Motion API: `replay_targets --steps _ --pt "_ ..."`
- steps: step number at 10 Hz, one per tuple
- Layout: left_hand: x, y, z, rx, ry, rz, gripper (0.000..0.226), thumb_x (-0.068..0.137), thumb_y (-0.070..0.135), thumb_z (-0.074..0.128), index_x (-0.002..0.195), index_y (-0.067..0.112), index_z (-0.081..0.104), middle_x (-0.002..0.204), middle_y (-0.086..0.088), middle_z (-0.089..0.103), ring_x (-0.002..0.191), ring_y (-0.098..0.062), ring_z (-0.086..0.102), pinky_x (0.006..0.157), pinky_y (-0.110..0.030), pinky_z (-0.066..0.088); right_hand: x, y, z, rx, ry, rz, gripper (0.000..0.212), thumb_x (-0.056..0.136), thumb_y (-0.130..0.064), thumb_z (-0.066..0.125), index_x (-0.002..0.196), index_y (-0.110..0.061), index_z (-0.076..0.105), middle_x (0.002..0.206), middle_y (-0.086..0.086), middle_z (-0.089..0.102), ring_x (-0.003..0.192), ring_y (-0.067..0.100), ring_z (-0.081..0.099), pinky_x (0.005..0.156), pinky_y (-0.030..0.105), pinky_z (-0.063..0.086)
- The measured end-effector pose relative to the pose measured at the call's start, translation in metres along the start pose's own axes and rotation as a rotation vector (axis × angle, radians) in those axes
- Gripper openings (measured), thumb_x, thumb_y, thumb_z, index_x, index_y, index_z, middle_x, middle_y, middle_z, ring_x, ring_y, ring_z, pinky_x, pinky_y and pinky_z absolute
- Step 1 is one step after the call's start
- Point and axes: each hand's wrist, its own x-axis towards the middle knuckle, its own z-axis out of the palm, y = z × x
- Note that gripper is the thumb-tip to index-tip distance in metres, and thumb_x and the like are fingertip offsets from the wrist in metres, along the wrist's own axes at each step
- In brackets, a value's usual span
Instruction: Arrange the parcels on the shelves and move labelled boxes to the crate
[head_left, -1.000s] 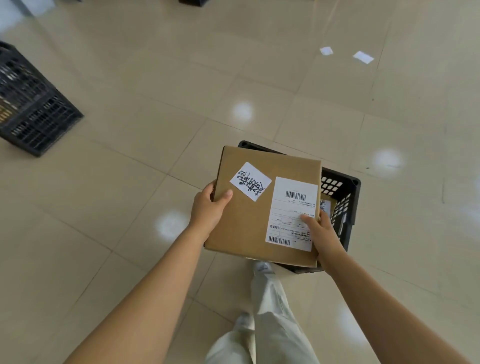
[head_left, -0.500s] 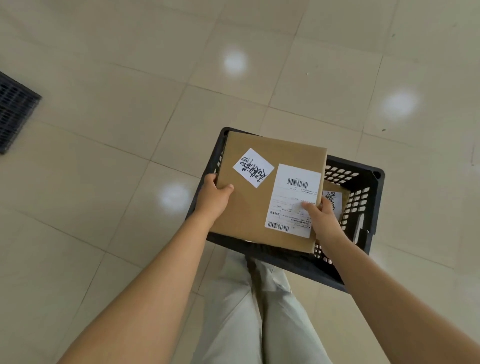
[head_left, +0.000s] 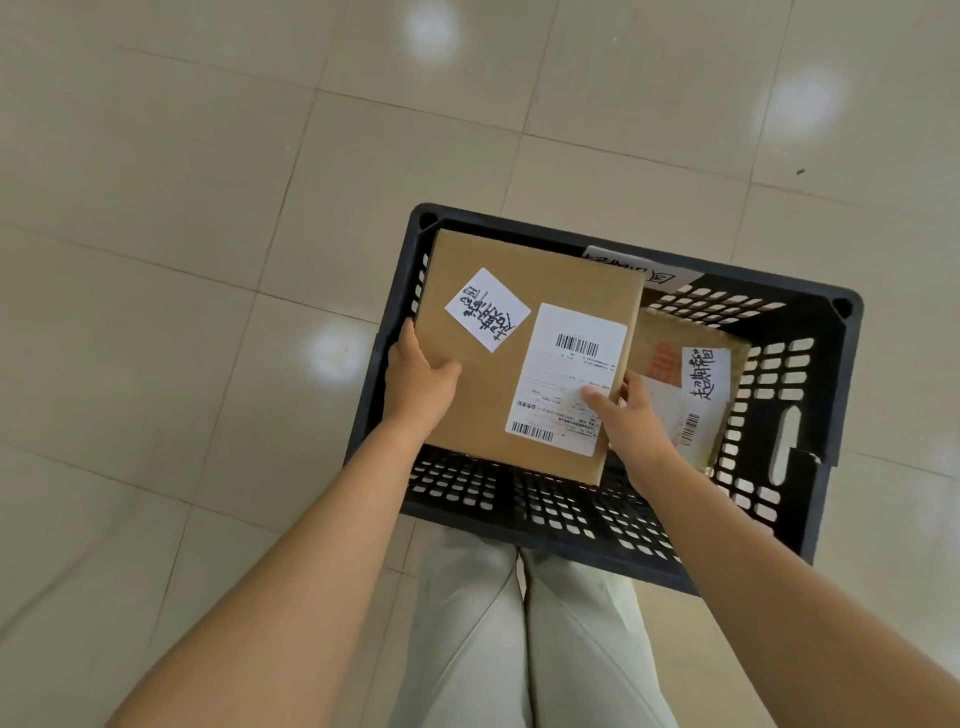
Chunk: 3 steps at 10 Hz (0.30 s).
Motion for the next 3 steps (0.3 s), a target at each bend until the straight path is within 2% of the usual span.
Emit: replay_targets --steps 1,2,3 --pt "0.005 0.004 0.001 0.035 0.008 -0.010 0.082 0.091 0.021 0.056 0.157 0.023 0.009 0.156 -0.004 0.027 0.137 -0.025 0.039 0.102 -0.038 0.044 0.001 -0.001 0.002 -0.018 0.005 -0.013 0.042 0.098 -0.020 0.057 0.135 -0.021 0.039 0.102 -0.016 0.056 0.097 0.015 0.061 0.085 0.037 0.053" --pt "-0.003 0.012 -0.006 0.060 -0.034 -0.025 0.082 0.092 0.020 0.055 0.158 0.023 0.006 0.159 -0.006 0.024 0.139 -0.026 0.037 0.105 -0.042 0.045 -0.013 -0.009 0.004 -0.119 0.035 -0.005 0.045 0.097 -0.018 0.057 0.137 -0.023 0.036 0.124 -0.004 0.054 0.114 0.022 0.059 0.092 0.040 0.052" --pt "-0.020 0.015 -0.019 0.147 -0.083 -0.006 0.085 0.092 0.020 0.056 0.158 0.023 0.003 0.159 -0.007 0.023 0.139 -0.027 0.038 0.106 -0.041 0.045 -0.039 -0.023 0.006 -0.313 0.115 -0.040 0.071 0.097 -0.018 0.057 0.154 -0.022 0.016 0.156 0.006 0.028 0.127 0.026 0.050 0.092 0.034 0.049"
